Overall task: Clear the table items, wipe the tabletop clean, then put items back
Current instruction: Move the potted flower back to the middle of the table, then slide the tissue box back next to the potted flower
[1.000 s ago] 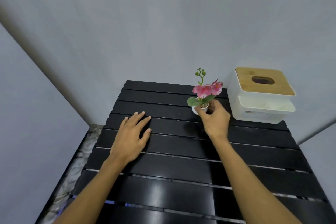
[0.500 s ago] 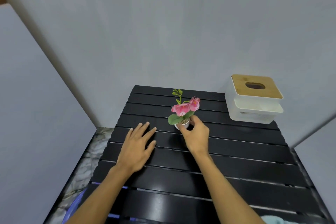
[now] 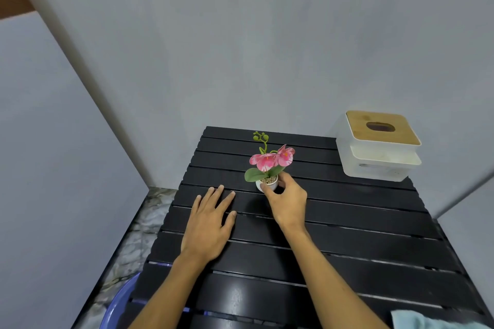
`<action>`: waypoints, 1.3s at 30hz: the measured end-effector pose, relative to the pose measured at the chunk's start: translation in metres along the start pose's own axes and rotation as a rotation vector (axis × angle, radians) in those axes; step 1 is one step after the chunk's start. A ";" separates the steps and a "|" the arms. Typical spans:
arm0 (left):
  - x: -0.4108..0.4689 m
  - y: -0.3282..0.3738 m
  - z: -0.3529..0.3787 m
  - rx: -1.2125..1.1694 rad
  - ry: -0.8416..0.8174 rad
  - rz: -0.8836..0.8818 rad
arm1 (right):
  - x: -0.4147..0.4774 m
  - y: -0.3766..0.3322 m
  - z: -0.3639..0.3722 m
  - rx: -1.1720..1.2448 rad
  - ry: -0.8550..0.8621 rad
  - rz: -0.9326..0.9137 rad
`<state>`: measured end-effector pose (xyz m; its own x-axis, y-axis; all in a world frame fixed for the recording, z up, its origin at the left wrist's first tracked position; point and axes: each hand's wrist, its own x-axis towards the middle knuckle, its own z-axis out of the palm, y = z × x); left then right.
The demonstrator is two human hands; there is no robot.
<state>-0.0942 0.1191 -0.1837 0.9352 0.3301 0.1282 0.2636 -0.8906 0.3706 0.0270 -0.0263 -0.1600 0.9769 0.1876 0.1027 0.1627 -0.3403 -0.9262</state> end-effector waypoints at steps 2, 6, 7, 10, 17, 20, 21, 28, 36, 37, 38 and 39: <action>0.000 0.000 0.000 -0.001 0.007 0.000 | -0.002 -0.002 -0.002 0.005 -0.011 0.000; 0.000 0.000 0.001 -0.007 0.010 0.007 | -0.010 0.000 -0.020 -0.018 -0.048 0.017; 0.000 0.000 0.001 -0.011 0.010 0.008 | -0.013 0.002 -0.028 -0.037 -0.058 0.026; -0.001 0.000 -0.002 -0.019 0.001 0.029 | -0.024 0.014 -0.061 -0.088 -0.042 0.039; -0.013 0.057 -0.001 -0.201 0.017 0.240 | -0.027 0.033 -0.157 -0.219 0.114 0.050; -0.003 0.102 0.002 -0.328 -0.012 0.277 | -0.018 0.038 -0.191 -0.246 0.174 0.038; 0.004 0.117 0.004 -0.366 -0.036 0.271 | -0.013 0.040 -0.201 -0.252 0.188 0.037; 0.070 0.198 0.018 -0.536 -0.163 0.156 | 0.040 0.053 -0.242 -0.301 0.198 -0.018; 0.142 0.239 0.039 -0.542 -0.190 0.106 | 0.098 0.065 -0.265 -0.265 0.136 -0.060; 0.148 0.241 0.042 -0.544 -0.194 0.104 | 0.103 0.068 -0.267 -0.255 0.119 -0.048; 0.153 0.244 0.045 -0.541 -0.191 0.103 | 0.107 0.070 -0.267 -0.250 0.102 -0.038; 0.158 0.246 0.048 -0.538 -0.185 0.103 | 0.111 0.073 -0.268 -0.246 0.088 -0.028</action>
<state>0.1294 -0.0631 -0.1162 0.9883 0.1465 0.0432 0.0568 -0.6152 0.7863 0.1844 -0.2771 -0.1185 0.9780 0.1227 0.1687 0.2085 -0.5521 -0.8073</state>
